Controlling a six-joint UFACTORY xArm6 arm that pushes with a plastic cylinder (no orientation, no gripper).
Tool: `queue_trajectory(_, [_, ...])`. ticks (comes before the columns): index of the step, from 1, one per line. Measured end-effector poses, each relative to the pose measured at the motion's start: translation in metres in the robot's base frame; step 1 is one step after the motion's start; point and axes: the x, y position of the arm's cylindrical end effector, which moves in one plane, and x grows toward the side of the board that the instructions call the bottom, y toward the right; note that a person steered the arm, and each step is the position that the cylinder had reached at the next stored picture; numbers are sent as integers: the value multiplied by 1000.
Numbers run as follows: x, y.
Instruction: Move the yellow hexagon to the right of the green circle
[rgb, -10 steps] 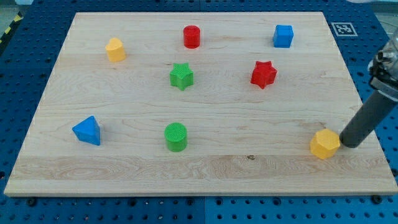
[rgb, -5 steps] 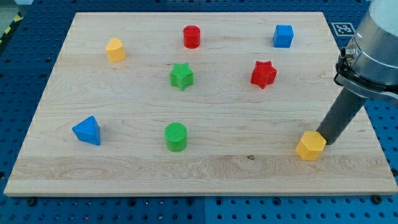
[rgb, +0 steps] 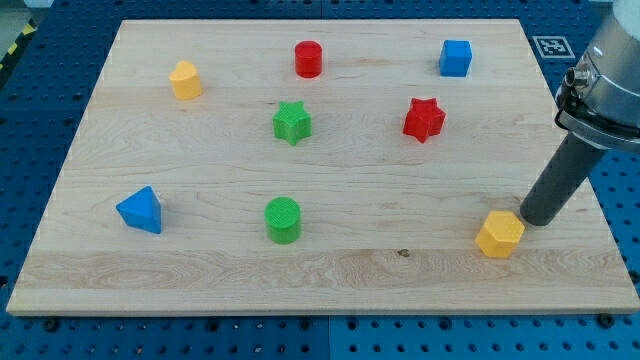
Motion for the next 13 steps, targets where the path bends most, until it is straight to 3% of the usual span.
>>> queue_trajectory(3, [24,3])
queue_trajectory(7, [25,3])
queue_trajectory(13, [27,-56])
